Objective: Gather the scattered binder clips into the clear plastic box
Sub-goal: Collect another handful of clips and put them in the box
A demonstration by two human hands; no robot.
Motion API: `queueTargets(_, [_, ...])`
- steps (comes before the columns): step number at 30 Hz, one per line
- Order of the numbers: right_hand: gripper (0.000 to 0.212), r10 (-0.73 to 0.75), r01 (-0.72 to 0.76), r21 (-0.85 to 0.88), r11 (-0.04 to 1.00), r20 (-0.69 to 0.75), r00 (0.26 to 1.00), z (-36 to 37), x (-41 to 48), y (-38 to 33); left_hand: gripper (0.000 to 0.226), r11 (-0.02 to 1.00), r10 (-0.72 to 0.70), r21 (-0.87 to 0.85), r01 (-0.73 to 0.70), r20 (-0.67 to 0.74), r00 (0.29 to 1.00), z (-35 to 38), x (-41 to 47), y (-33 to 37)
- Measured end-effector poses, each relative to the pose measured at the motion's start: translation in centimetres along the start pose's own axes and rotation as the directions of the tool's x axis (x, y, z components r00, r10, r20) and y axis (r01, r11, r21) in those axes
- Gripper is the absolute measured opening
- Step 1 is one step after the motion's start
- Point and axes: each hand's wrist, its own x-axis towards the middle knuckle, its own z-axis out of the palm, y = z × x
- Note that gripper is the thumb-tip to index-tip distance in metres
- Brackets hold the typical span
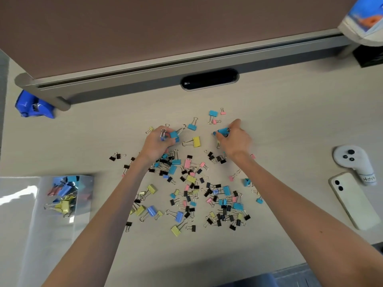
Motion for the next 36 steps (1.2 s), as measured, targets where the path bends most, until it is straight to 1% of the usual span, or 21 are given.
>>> queueTargets(1, [0.048, 0.008, -0.008, 0.0, 1.0, 0.011, 1.0, 0.0, 0.2, -0.1, 0.022, 0.992, -0.05, -0.116, 0.053, 0.027, 0.998, 0.1, -0.3, 0.3])
queueTargets(3, [0.047, 0.016, -0.015, -0.027, 1.0, 0.036, 0.999, -0.1, 0.5, -0.2, 0.023, 0.963, -0.116, -0.23, 0.139, 0.114, 0.987, 0.1, -0.7, 0.4])
queueTargets(7, [0.04, -0.008, 0.009, -0.033, 0.999, 0.044, 0.999, -0.2, 0.4, -0.1, 0.033, 0.908, -0.113, -0.355, 0.224, 0.308, 0.945, -0.1, -1.3, -0.1])
queueTargets(10, [0.037, -0.047, 0.047, 0.025, 0.999, 0.011, 0.999, -0.3, 0.0, -0.3, 0.038, 0.821, -0.097, -0.465, 0.332, 0.459, 0.883, -0.2, -2.0, -0.2])
queueTargets(11, [0.036, -0.044, 0.043, 0.066, 0.997, 0.009, 0.999, -0.4, -0.3, -0.5, 0.039, 0.784, -0.074, -0.503, 0.365, 0.507, 0.859, -0.3, -2.3, -0.3])
queueTargets(12, [0.034, -0.028, 0.024, 0.143, 0.989, 0.021, 0.999, -0.4, -0.5, -0.7, 0.039, 0.747, -0.052, -0.538, 0.391, 0.539, 0.841, -0.4, -2.5, -0.5])
queueTargets(13, [0.032, -0.009, -0.006, 0.265, 0.964, 0.055, 0.998, -0.5, -0.8, -1.0, 0.038, 0.717, -0.03, -0.567, 0.406, 0.556, 0.83, -0.5, -2.7, -0.7])
queueTargets(14, [0.03, 0.002, -0.051, 0.421, 0.906, 0.117, 0.993, -0.6, -1.2, -1.3, 0.035, 0.7, -0.012, -0.585, 0.41, 0.565, 0.825, -0.5, -2.9, -0.9])
queueTargets(15, [0.027, -0.005, -0.111, 0.573, 0.812, 0.197, 0.98, -0.7, -1.7, -1.5, 0.032, 0.691, 0.003, -0.595, 0.411, 0.571, 0.821, -0.6, -3.2, -1.0])
queueTargets(16, [0.025, -0.024, -0.179, 0.677, 0.714, 0.278, 0.96, -0.9, -2.1, -1.7, 0.029, 0.682, 0.013, -0.604, 0.412, 0.573, 0.819, -0.7, -3.4, -1.2])
queueTargets(18, [0.026, -0.076, -0.287, 0.773, 0.565, 0.395, 0.915, -1.0, -3.1, -1.8, 0.024, 0.67, 0.018, -0.617, 0.413, 0.57, 0.822, -1.0, -3.6, -1.7])
queueTargets(19, [0.029, -0.107, -0.318, 0.791, 0.523, 0.431, 0.896, -0.8, -3.4, -1.8, 0.022, 0.673, 0.017, -0.616, 0.409, 0.566, 0.824, -1.2, -3.7, -2.0])
queueTargets(21, [0.031, -0.168, -0.352, 0.8, 0.486, 0.482, 0.86, -0.6, -4.4, -2.0, 0.017, 0.712, -0.002, -0.584, 0.39, 0.553, 0.833, -1.6, -4.0, -2.3])
queueTargets(23, [0.024, -0.191, -0.382, 0.778, 0.5, 0.529, 0.827, -0.2, -5.6, -2.6, 0.02, 0.791, -0.069, -0.499, 0.354, 0.502, 0.862, -1.8, -4.6, -2.4])
queueTargets(25, [0.021, -0.177, -0.404, 0.748, 0.527, 0.561, 0.808, 0.2, -6.9, -3.5, 0.027, 0.871, -0.151, -0.378, 0.313, 0.401, 0.904, -1.9, -5.4, -2.6])
queueTargets(27, [0.021, -0.184, -0.391, 0.729, 0.562, 0.571, 0.8, 0.8, -8.1, -4.5, 0.029, 0.919, -0.188, -0.278, 0.281, 0.318, 0.929, -2.3, -6.2, -2.9])
queueTargets(29, [0.02, -0.187, -0.383, 0.709, 0.592, 0.584, 0.79, 1.5, -9.2, -5.6, 0.03, 0.942, -0.186, -0.223, 0.249, 0.271, 0.945, -3.1, -7.2, -3.2])
queueTargets(33, [0.015, -0.189, -0.348, 0.662, 0.664, 0.599, 0.778, 3.0, -11.1, -7.9, 0.032, 0.983, -0.118, -0.115, 0.142, 0.19, 0.975, -5.6, -9.4, -3.8])
queueTargets(36, [0.01, -0.219, -0.336, 0.666, 0.666, 0.605, 0.765, 4.0, -12.6, -9.9, 0.027, 0.993, -0.094, -0.061, 0.104, 0.153, 0.984, -7.6, -10.8, -4.8])
